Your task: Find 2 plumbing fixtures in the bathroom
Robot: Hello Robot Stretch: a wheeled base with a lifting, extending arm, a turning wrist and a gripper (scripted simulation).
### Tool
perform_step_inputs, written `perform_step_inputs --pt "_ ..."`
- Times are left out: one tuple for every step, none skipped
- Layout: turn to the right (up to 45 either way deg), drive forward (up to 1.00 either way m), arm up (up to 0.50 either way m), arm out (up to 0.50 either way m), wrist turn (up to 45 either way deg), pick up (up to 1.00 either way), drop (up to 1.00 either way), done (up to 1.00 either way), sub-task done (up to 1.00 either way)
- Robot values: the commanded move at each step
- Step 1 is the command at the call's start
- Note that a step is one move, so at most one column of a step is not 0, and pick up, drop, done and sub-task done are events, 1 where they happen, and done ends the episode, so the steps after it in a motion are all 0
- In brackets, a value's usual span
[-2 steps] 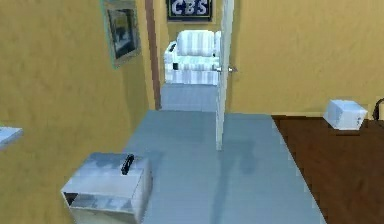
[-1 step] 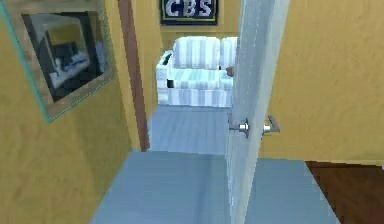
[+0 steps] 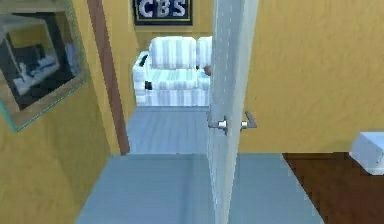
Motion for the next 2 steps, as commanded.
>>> perform_step_inputs --pt "0.0 0.35 0.0 0.0 0.0 0.0 0.0 0.0 0.0" --pt "-33.0 0.0 0.0 0.0 0.0 0.0 0.0 0.0 0.0"
